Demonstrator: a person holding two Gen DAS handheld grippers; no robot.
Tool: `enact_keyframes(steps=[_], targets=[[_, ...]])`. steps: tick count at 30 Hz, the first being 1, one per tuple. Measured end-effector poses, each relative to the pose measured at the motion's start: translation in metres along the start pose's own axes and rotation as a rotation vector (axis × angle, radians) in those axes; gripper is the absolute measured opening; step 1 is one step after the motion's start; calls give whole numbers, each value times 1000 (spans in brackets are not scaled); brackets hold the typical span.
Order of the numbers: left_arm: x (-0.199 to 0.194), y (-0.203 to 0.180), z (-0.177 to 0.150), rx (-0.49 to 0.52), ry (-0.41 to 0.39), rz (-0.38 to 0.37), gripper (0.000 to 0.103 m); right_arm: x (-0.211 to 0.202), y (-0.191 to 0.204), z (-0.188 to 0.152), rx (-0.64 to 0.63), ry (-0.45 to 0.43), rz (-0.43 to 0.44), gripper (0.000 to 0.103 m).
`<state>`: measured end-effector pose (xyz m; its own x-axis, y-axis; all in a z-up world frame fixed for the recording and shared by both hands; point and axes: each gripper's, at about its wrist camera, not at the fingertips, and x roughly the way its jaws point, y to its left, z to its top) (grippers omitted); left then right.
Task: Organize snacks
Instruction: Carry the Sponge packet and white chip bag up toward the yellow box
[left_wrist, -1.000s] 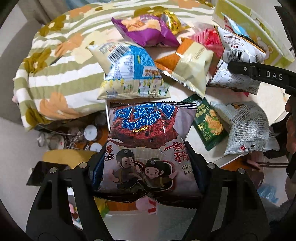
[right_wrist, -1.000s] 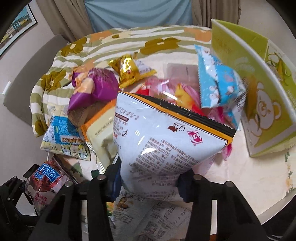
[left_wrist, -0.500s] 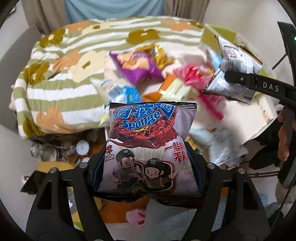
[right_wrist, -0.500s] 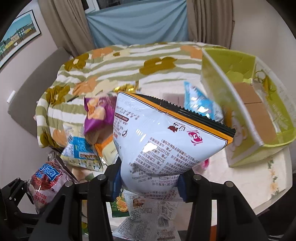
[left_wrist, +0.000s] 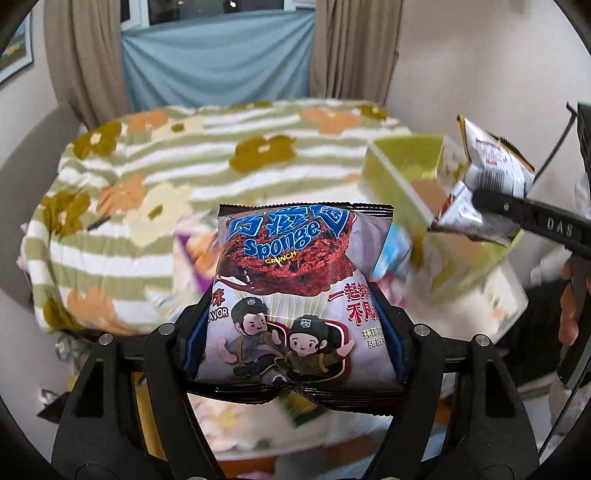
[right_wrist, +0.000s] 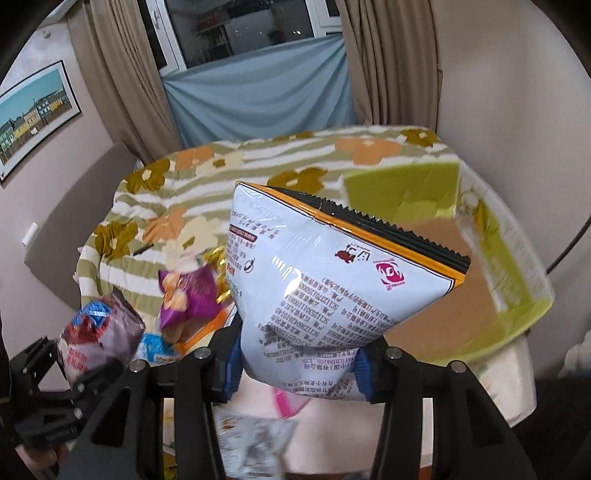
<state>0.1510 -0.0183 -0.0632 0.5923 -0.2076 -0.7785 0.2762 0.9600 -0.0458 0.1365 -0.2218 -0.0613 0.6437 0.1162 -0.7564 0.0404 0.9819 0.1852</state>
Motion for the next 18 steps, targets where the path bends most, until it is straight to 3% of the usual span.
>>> enact_keyframes(steps=[8, 13, 18], targets=[[47, -99, 77, -55, -39, 20, 71, 9, -100, 51, -59, 23, 43, 45], [101, -158, 117, -103, -5, 13, 72, 41, -154, 77, -48, 90, 51, 45], [145, -202, 143, -79, 23, 38, 72, 70, -193, 87, -43, 185, 61, 45]])
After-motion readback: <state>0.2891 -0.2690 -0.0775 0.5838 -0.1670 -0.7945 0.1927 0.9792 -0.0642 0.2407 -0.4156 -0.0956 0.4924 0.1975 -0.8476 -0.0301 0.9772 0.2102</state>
